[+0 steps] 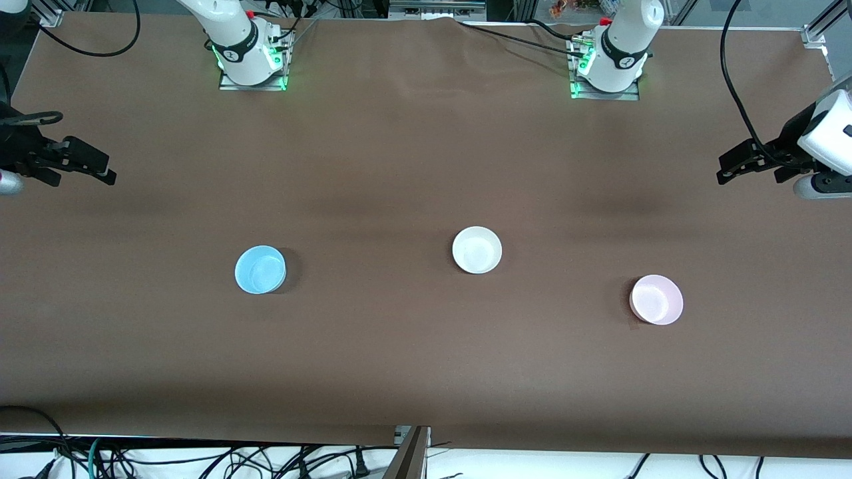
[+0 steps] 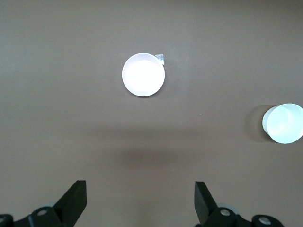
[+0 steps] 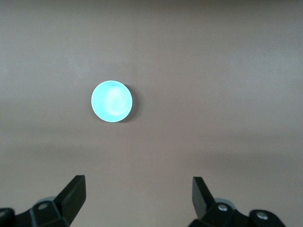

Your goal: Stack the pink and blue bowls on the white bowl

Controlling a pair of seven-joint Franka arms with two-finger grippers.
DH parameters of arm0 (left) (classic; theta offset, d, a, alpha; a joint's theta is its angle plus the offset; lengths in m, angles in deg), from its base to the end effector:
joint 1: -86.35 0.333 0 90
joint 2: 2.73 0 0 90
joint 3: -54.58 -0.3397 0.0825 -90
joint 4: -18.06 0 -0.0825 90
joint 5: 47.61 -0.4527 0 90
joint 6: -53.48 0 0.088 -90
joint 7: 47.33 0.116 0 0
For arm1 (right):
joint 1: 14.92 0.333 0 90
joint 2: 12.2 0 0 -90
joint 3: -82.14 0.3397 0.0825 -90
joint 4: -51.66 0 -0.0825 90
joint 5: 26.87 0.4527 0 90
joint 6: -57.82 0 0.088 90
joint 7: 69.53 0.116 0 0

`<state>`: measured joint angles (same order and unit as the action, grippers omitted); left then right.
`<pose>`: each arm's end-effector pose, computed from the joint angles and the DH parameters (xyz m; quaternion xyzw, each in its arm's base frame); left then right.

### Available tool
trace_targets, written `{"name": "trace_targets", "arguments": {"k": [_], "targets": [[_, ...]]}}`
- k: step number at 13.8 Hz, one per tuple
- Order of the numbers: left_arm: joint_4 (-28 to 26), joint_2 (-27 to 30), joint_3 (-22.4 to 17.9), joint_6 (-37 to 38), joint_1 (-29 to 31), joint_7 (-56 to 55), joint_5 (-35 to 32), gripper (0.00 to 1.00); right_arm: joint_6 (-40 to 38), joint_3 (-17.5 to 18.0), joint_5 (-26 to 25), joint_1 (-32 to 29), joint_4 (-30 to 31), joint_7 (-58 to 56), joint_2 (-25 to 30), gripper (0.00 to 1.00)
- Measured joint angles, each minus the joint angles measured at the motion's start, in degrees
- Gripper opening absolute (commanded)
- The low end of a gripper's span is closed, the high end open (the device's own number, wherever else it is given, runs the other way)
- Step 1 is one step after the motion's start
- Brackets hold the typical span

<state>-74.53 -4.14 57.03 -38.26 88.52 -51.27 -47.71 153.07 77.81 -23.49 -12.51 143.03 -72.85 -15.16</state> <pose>0.6315 -0.0026 0.6019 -0.9993 -0.0319 0.0197 0.0011 0.6473 -0.0142 0.6018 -0.9995 -0.0098 -0.0093 0.0270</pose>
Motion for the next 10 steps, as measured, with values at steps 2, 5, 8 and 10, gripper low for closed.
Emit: {"name": "trace_targets", "arguments": {"k": [2, 5, 8, 10], "targets": [[0.01, 0.00, 0.05, 0.06, -0.03, 0.00, 0.00, 1.00, 0.73, 0.25, 0.00, 0.82, 0.00, -0.01, -0.72, 0.99], [0.02, 0.00, 0.13, 0.13, -0.06, 0.00, 0.00, 1.00, 1.21, 0.41, -0.01, 2.40, 0.00, 0.02, -1.61, 0.99], [0.02, 0.00, 0.14, 0.16, -0.06, 0.00, 0.00, 1.00, 1.22, 0.33, -0.01, 2.39, -0.30, 0.02, -1.65, 0.99], [0.03, 0.00, 0.14, 0.17, -0.06, 0.00, 0.00, 1.00, 1.21, 0.30, -0.01, 2.38, -1.31, 0.02, -1.64, 0.99]]}}
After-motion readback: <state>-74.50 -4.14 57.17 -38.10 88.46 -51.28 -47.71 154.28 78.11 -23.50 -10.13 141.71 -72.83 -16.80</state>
